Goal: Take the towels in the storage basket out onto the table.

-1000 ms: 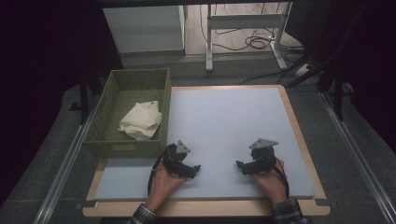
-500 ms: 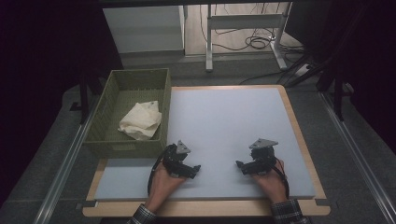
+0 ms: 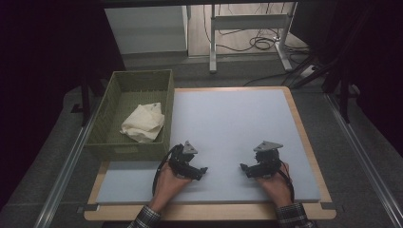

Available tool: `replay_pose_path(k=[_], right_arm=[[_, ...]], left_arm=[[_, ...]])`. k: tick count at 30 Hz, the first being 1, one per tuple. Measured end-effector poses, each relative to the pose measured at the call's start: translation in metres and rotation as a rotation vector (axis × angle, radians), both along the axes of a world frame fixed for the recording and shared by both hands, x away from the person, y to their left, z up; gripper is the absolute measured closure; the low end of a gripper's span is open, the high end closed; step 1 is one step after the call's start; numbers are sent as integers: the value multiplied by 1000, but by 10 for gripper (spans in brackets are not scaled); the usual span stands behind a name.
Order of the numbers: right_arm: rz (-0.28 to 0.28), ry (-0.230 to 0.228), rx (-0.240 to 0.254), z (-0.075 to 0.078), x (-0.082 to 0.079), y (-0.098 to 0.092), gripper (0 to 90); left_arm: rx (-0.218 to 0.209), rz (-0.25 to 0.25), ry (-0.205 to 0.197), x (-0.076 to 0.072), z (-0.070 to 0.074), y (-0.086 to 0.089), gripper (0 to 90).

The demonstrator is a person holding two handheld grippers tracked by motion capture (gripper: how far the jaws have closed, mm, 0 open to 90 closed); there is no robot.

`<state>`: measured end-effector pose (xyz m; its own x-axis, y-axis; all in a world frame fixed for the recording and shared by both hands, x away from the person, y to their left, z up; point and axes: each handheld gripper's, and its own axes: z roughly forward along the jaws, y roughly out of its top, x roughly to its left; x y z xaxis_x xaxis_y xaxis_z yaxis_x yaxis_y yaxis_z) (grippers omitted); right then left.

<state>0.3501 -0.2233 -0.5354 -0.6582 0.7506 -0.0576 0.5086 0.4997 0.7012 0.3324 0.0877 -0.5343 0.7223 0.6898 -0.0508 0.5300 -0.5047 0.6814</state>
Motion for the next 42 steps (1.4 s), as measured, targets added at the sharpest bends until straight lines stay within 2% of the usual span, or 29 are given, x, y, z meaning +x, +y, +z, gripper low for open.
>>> replay_pose_path(k=[7, 13, 29, 35, 41, 42], right_arm=[[0, 0, 1, 0, 0, 0, 23], [0, 0, 1, 0, 0, 0, 23], [-1, 0, 2, 0, 0, 0, 23], [2, 0, 1, 0, 0, 0, 23], [1, 0, 4, 0, 0, 0, 23], [1, 0, 4, 0, 0, 0, 23]], left_arm=[[-5, -44, 8, 8, 12, -8, 53], [-8, -45, 25, 17, 19, -16, 49], [-1, -121, 38, 40, 47, -37, 49], [20, -136, 19, 53, 74, -40, 48], [35, -135, 16, 69, 96, -35, 50], [48, -135, 14, 73, 100, -33, 51]])
